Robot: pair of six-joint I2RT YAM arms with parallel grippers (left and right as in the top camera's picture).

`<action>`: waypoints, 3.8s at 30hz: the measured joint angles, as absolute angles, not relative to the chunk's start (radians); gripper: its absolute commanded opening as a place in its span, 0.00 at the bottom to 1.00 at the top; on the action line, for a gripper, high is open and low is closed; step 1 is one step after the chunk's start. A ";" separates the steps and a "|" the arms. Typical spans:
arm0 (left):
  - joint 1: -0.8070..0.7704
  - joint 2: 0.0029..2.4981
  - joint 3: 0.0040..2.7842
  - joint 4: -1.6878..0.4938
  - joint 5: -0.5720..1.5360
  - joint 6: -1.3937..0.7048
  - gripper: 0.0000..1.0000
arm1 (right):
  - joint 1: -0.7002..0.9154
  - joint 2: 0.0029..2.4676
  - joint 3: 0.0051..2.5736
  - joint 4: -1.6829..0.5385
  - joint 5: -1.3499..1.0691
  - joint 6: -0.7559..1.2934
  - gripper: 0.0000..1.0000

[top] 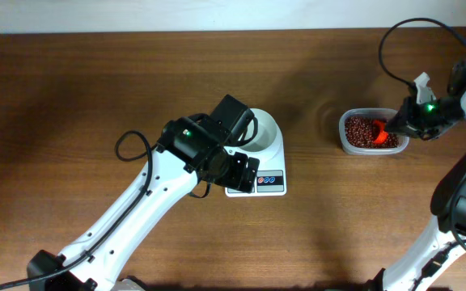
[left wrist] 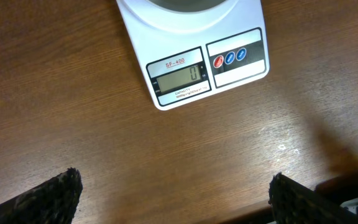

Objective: Scoop item into bowl and weigh 50g on scale
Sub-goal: 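Scoop beans and lift the filled scoop with the right gripper, then carry the filled red scoop left over the white bowl on the scale, then tilt the scoop with the right gripper to pour beans into the bowl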

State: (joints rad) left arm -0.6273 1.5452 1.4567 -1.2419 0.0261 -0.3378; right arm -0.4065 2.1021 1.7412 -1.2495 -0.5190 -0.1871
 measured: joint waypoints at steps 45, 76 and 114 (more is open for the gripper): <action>-0.627 1.545 1.457 -1.242 0.027 -0.338 0.99 | -0.459 2.103 1.736 -1.468 -1.102 -0.345 0.04; -0.627 1.545 1.457 -1.242 0.026 -0.338 0.99 | 0.085 2.103 1.878 -1.352 -1.029 -0.345 0.04; -0.627 1.545 1.457 -1.242 0.026 -0.338 0.99 | 0.336 2.103 2.074 -1.306 -0.400 -0.379 0.04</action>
